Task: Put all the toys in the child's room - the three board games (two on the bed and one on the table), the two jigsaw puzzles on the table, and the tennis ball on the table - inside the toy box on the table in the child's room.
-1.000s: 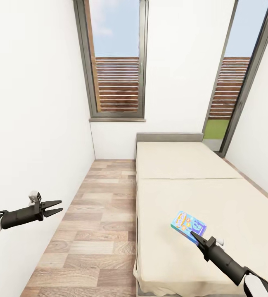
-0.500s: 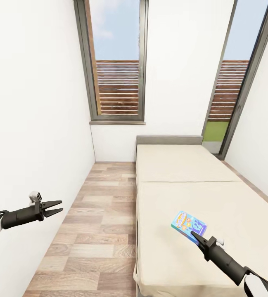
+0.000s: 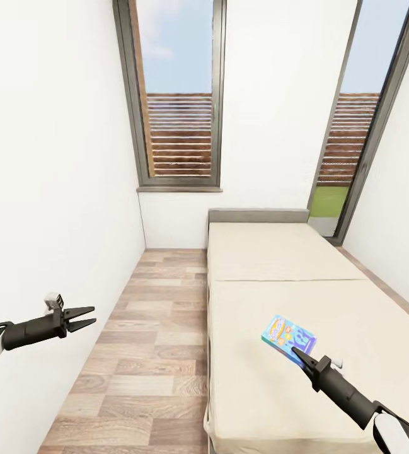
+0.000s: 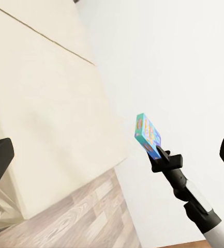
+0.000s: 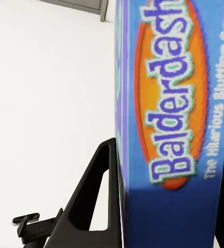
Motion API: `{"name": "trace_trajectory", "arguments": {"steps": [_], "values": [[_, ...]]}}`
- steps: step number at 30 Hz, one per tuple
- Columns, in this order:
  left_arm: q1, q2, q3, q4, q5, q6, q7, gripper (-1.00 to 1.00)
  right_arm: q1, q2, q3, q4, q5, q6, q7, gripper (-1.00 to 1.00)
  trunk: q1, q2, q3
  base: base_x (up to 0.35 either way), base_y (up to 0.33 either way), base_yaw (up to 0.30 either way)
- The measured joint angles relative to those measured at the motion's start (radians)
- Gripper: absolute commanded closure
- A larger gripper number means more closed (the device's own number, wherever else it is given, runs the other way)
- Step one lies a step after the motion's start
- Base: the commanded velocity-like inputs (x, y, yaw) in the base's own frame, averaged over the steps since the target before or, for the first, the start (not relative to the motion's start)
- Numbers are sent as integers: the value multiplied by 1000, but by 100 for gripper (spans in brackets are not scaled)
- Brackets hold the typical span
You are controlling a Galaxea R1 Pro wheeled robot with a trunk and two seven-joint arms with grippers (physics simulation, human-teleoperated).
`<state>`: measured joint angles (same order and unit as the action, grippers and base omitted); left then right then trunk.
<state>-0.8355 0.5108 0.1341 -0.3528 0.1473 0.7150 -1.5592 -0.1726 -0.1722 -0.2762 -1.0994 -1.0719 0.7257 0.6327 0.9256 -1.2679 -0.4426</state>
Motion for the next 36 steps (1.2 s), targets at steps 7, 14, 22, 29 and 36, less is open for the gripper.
{"name": "trace_trajectory", "arguments": {"steps": [7, 14, 22, 29, 36], "values": [[0, 0, 0, 0, 0, 0, 0, -100, 0, 0, 1, -2, 0, 0, 0, 100, -27, 49, 22, 0, 0, 0], [0, 0, 0, 0, 0, 0, 1, -100, 0, 3, 4, -4, 2, 0, -4, 100, -54, 98, 44, 0, 0, 0], [0, 0, 0, 0, 0, 0, 1, -100, 0, 3, 4, -28, 1, -1, -6, 100, -84, 154, 69, 0, 0, 0], [0, 0, 0, 0, 0, 0, 2, -100, 0, 4, 6, -41, 2, -2, -11, 100, -111, 203, 91, 0, 0, 0], [0, 0, 0, 0, 0, 0, 2, -100, 0, 4, 4, -41, 2, -4, -12, 100, -138, 252, 113, 0, 0, 0]]}}
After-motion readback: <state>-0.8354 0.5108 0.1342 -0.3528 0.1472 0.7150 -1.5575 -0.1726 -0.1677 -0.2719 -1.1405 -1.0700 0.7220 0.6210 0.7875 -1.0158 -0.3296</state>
